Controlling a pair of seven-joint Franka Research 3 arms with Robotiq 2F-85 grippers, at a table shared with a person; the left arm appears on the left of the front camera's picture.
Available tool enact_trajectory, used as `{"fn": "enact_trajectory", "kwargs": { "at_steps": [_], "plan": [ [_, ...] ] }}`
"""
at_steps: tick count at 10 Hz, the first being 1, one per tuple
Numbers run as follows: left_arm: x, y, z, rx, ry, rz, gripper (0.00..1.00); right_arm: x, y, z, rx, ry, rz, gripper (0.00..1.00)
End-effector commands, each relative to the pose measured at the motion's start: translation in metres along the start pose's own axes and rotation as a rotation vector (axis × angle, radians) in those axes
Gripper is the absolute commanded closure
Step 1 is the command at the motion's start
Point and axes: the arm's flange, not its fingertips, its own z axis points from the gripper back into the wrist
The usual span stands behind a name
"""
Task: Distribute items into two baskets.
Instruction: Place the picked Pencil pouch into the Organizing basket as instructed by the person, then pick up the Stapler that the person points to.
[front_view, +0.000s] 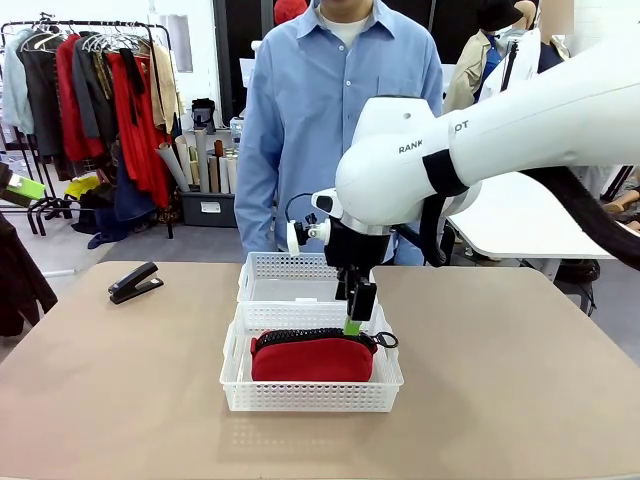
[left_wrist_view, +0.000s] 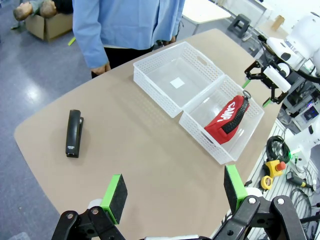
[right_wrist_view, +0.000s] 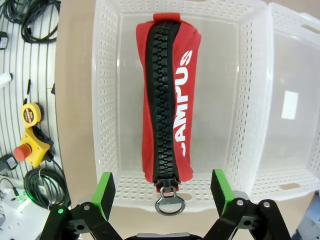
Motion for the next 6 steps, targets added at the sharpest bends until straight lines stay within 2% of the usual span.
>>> {"fn": "enact_trajectory", "kwargs": {
  "at_steps": [1,6],
  "plan": [
    [0.0012,-0.0013,-0.0004,-0.011,-0.022,0.003,0.00,0.0021,-0.0024,0.0008,-0.018,0.002,0.002,0.00],
    [0.0012,-0.0013,-0.0004,-0.011,-0.022,0.003,0.00,0.0021,-0.0024,0.0008,-0.018,0.002,0.002,0.00]
  ]
}}
